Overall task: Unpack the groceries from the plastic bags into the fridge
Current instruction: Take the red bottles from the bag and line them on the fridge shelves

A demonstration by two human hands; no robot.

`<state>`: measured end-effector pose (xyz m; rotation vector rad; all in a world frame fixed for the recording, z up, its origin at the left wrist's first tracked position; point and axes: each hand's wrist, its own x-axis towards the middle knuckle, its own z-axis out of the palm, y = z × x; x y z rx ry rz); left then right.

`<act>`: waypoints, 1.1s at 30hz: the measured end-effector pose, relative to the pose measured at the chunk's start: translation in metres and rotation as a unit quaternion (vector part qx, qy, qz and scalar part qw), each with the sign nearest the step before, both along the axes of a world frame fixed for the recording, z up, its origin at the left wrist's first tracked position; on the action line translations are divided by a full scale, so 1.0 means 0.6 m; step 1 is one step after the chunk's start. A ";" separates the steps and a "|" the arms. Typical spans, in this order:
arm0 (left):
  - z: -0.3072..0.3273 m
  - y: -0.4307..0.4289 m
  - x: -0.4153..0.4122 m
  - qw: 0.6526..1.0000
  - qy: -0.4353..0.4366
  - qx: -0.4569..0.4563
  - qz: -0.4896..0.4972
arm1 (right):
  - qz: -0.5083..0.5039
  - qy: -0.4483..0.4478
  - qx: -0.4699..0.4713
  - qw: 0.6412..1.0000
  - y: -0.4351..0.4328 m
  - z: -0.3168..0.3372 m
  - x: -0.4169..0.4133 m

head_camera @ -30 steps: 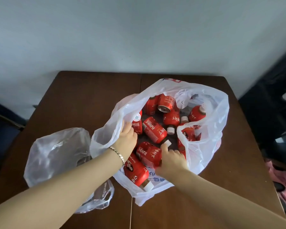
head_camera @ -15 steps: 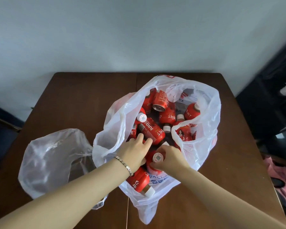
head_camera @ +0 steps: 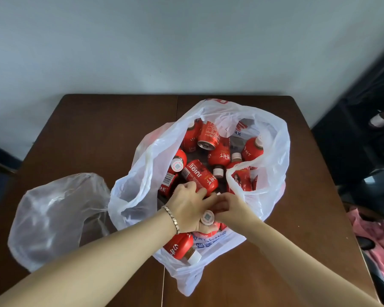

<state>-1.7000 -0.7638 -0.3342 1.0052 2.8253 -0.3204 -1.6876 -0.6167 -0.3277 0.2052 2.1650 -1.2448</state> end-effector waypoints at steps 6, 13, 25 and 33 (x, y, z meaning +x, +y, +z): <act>-0.029 -0.026 -0.003 0.991 0.063 0.103 -0.051 | 0.062 0.177 0.327 0.926 0.062 0.007 -0.005; -0.038 -0.013 -0.001 0.986 0.037 0.145 -0.071 | 0.188 0.145 0.446 0.863 0.052 0.012 0.003; -0.030 -0.005 0.014 0.988 0.043 0.145 0.006 | 0.345 0.245 0.351 0.835 0.037 -0.098 -0.003; -0.032 -0.016 0.012 0.987 0.062 0.147 0.014 | 0.151 0.196 0.248 0.937 0.088 0.037 0.020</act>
